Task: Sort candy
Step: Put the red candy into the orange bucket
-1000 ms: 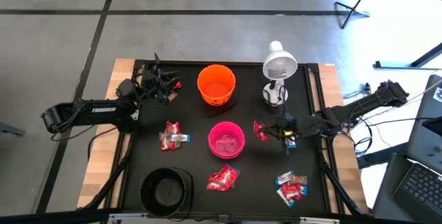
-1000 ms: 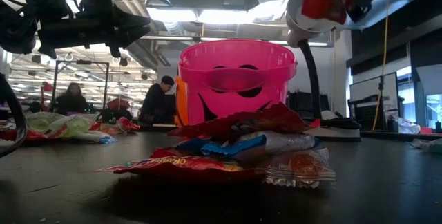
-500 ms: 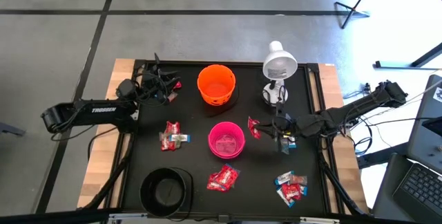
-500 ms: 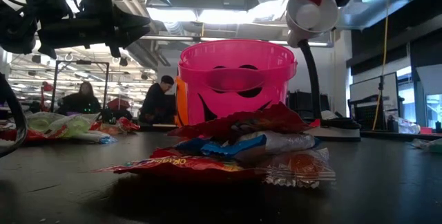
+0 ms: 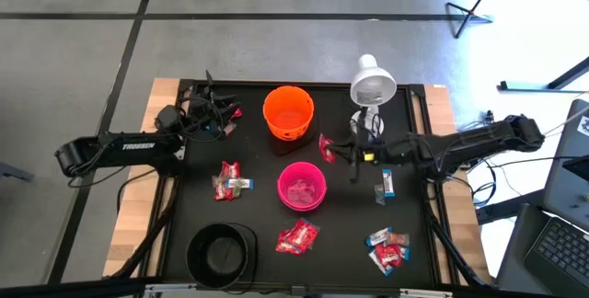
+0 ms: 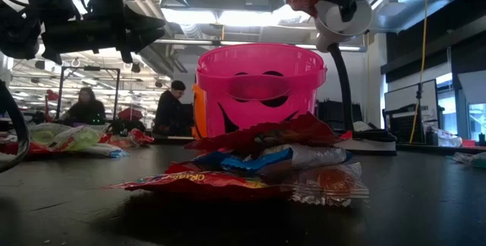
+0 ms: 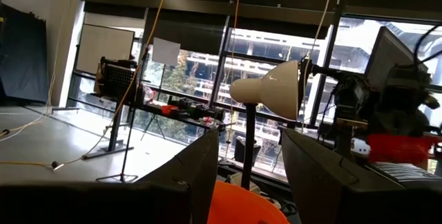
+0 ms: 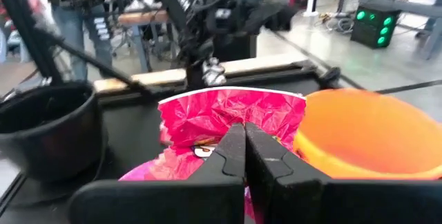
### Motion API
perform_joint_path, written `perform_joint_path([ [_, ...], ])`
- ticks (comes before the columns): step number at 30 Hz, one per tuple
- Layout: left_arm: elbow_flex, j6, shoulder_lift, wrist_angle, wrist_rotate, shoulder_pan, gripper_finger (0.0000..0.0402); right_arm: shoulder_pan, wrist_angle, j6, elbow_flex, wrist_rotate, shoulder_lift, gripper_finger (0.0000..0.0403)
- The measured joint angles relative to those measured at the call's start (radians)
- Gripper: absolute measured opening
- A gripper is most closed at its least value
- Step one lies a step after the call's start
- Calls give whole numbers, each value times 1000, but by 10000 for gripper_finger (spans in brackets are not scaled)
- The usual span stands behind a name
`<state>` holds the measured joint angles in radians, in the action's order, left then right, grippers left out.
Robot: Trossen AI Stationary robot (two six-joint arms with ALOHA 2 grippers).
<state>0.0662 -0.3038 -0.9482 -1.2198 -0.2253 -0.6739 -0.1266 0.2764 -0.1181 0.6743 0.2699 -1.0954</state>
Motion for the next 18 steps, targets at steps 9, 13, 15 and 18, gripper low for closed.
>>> perform_joint_path([
  [9,0,0,0,0,0,0,151,137,-72,93,210,-78,-161,0],
  [13,0,0,0,0,-1,0,151,187,-193,129,366,-80,-280,0],
  [15,0,0,0,1,0,0,151,220,-238,138,434,-79,-337,0],
  [18,0,0,0,3,0,0,151,278,-269,148,517,-75,-426,0],
])
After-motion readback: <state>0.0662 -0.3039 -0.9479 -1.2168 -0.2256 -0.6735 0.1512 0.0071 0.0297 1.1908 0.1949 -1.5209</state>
